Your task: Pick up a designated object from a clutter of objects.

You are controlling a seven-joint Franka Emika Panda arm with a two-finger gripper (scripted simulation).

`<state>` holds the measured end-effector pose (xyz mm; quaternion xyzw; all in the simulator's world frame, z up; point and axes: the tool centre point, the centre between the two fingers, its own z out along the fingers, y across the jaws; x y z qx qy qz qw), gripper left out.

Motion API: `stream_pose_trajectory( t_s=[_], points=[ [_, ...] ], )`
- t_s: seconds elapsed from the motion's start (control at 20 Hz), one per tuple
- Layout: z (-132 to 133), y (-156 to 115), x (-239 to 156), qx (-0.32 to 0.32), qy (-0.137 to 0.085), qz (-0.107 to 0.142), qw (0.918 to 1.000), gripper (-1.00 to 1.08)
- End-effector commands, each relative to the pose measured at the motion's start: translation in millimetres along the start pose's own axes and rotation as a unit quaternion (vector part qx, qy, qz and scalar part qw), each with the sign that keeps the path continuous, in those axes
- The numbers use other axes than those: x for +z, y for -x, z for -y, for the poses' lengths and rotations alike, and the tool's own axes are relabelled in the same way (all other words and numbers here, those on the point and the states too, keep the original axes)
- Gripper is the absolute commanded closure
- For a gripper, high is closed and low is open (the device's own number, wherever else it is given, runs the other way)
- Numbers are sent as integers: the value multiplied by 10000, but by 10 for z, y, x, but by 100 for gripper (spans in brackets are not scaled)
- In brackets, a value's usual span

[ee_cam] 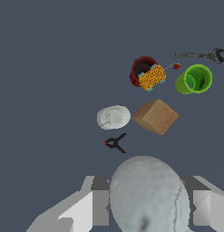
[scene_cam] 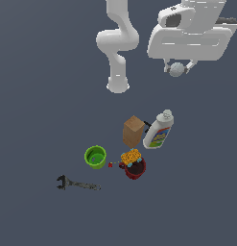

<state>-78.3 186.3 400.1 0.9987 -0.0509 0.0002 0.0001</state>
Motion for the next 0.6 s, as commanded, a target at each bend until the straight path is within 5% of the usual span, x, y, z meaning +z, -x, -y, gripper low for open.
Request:
stream_pose_trajectory(
  t_s=[0.0,0.55],
  points=[
    [72,-3,-82,5,-1,3,10000,108],
    [137,-17,-150,5,-1,3,10000,108]
  ],
)
